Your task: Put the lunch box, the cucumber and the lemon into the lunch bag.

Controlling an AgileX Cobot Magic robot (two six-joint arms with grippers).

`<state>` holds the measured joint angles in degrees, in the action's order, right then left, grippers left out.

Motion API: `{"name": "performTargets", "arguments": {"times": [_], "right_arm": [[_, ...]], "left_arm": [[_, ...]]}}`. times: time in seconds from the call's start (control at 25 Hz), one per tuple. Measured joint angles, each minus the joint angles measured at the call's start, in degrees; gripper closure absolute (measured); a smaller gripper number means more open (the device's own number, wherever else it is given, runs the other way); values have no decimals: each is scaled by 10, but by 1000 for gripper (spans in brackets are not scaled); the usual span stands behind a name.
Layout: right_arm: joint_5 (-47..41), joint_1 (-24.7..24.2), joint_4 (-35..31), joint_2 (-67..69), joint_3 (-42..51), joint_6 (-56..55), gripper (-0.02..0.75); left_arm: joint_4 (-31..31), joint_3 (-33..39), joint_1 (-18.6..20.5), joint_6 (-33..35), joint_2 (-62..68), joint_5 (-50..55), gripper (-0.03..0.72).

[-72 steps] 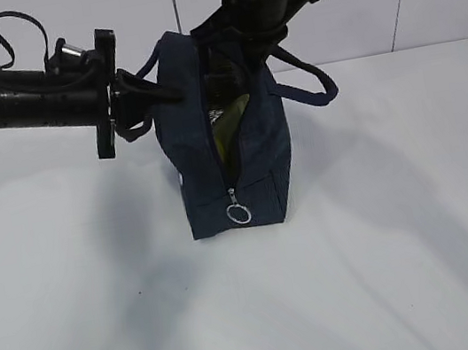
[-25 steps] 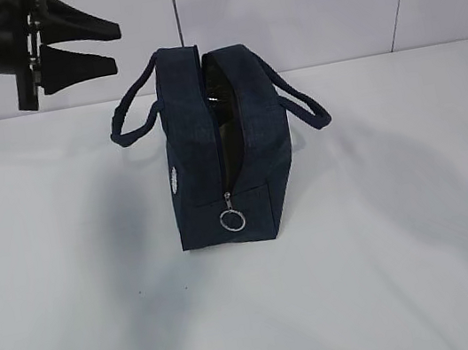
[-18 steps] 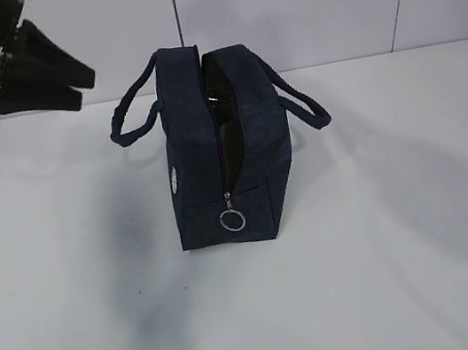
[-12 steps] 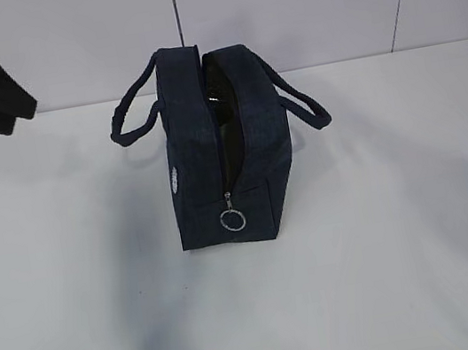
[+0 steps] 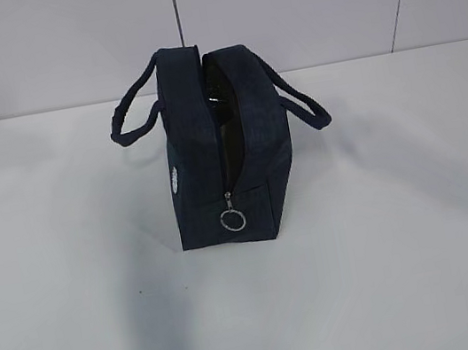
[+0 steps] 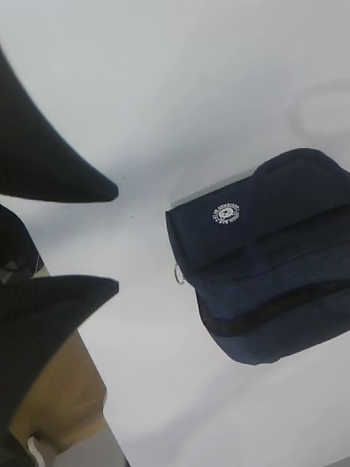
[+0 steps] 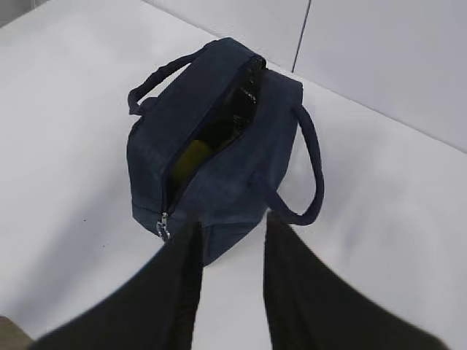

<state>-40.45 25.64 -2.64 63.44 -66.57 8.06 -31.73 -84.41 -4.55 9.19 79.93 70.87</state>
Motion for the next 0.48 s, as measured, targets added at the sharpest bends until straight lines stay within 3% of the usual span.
{"name": "performTargets", "arguments": {"times": [0.28,0.48], "right_arm": [[150,0,-70,-70,171,1,501],[191,0,-82,-48,203,1,501]], "left_arm": [[44,77,0,-1,-110,3,447],[105,161,0,-1,-187,7,448]]}}
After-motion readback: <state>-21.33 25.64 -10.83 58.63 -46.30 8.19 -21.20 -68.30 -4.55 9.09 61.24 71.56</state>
